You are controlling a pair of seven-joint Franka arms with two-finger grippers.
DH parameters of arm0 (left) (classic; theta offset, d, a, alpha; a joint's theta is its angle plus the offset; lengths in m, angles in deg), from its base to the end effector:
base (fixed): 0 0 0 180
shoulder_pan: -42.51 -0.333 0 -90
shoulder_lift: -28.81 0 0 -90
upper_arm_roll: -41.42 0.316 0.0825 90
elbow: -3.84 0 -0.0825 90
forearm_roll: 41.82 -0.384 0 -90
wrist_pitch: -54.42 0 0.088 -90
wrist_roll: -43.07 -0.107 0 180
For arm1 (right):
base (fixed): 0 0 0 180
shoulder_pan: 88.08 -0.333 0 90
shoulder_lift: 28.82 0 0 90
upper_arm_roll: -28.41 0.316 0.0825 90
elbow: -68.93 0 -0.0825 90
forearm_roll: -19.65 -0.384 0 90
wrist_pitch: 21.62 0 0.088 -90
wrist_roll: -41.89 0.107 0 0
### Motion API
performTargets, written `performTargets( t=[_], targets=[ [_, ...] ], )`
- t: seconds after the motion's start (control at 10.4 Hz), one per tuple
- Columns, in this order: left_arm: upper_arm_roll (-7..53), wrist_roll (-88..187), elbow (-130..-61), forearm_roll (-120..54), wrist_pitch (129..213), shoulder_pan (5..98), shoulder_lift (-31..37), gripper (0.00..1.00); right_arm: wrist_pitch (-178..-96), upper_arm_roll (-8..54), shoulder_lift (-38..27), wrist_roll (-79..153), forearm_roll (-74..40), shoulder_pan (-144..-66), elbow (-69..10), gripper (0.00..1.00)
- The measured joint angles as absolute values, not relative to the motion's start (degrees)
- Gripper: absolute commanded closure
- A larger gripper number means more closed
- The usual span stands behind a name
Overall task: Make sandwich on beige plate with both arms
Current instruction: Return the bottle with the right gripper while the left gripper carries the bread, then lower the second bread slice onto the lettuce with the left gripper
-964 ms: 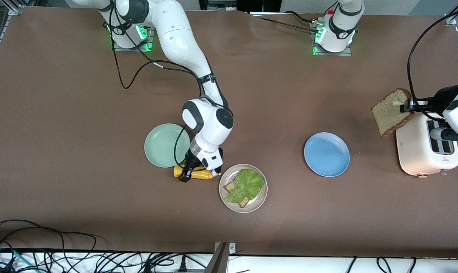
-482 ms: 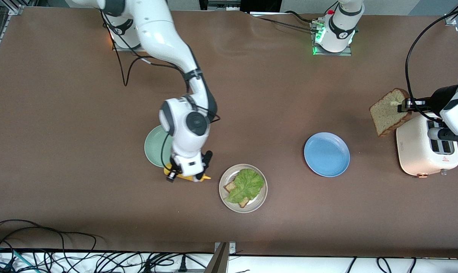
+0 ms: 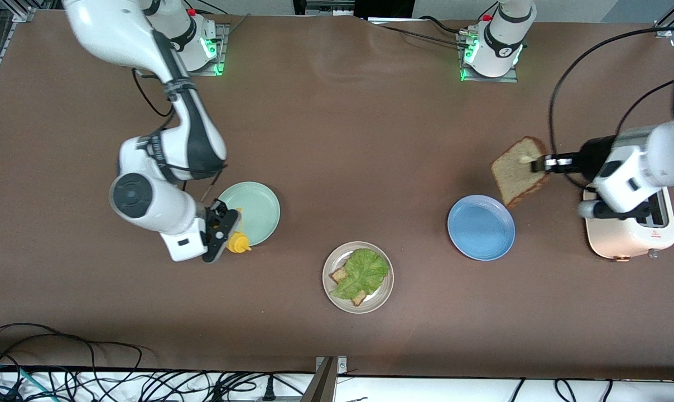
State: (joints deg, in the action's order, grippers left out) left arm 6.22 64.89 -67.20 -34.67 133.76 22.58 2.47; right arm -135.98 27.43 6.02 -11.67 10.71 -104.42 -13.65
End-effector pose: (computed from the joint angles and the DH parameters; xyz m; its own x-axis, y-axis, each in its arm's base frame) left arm 0.6359 -0.1021 0.5302 0.9360 0.0691 -0.3452 0.1677 -0.9497 0.2646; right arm 0.6811 0.1992 0.3307 0.4228 0.9036 0.0693 0.9025 -0.4129 -0.1222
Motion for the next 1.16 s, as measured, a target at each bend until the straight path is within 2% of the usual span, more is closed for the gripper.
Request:
performTargets(
  t=[0.19, 0.29, 0.68, 1.16],
  targets=[
    [6.17, 73.96, -67.21, -31.65, 142.23, 28.08, -0.17, 1.00, -134.97, 36.74, 6.01, -19.70, 9.26, -92.62, -14.46, 1.00],
    [6.17, 78.19, -67.22, -30.20, 148.02, 30.72, -1.86, 1.00, -134.38, 39.25, 6.23, -24.80, 7.14, -88.31, -14.94, 1.00],
    [6.21, 87.04, -67.31, -29.11, 171.06, 39.19, -10.70, 1.00, -133.25, 43.99, 10.63, -47.36, -1.00, -77.23, -15.87, 1.00],
    [6.27, 87.26, -67.46, -29.09, 189.64, 43.05, -20.37, 1.00, -130.75, 49.06, 19.26, -63.85, -5.27, -67.71, -15.82, 1.00]
  ],
)
